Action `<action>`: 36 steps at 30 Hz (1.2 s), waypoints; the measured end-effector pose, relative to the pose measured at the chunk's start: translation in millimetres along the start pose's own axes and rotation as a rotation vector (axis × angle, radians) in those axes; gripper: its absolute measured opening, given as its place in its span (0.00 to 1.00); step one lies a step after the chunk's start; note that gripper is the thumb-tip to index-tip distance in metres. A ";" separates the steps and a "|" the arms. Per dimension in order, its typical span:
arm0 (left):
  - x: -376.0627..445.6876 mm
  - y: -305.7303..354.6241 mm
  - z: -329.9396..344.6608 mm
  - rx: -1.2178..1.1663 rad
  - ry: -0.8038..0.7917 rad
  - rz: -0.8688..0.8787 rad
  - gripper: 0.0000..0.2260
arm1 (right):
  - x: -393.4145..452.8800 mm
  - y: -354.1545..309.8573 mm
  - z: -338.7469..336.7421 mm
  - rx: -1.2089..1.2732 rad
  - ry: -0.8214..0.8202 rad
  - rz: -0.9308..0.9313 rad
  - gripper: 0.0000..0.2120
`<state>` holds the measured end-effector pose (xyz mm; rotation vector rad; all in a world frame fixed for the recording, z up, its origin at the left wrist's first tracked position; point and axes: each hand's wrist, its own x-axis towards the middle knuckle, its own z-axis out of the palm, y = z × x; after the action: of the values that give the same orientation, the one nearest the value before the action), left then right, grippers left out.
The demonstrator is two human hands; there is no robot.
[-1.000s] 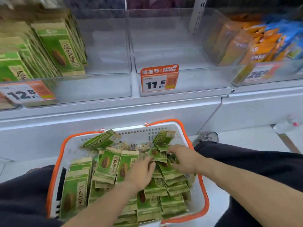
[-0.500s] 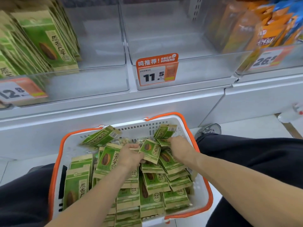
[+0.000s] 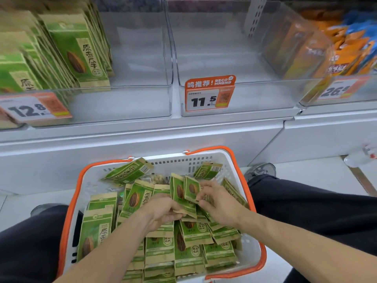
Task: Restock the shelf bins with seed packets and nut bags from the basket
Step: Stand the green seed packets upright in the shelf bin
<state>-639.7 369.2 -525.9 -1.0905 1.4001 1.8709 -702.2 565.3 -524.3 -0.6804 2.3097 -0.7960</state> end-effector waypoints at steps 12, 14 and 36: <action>-35.0 20.0 -13.4 -0.158 -0.212 0.231 0.35 | -2.0 -32.1 -8.2 0.160 0.137 -0.139 0.03; -42.1 24.0 -13.0 -0.189 -0.265 0.253 0.35 | -1.8 -39.5 -8.8 0.233 0.265 -0.102 0.06; -142.6 89.9 -6.0 0.065 -0.072 0.517 0.27 | -22.0 -126.9 -93.8 0.112 0.376 -0.389 0.28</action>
<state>-637.4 341.5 -359.5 -0.6578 1.8093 2.1656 -716.2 526.1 -370.5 -1.0203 2.4671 -1.3171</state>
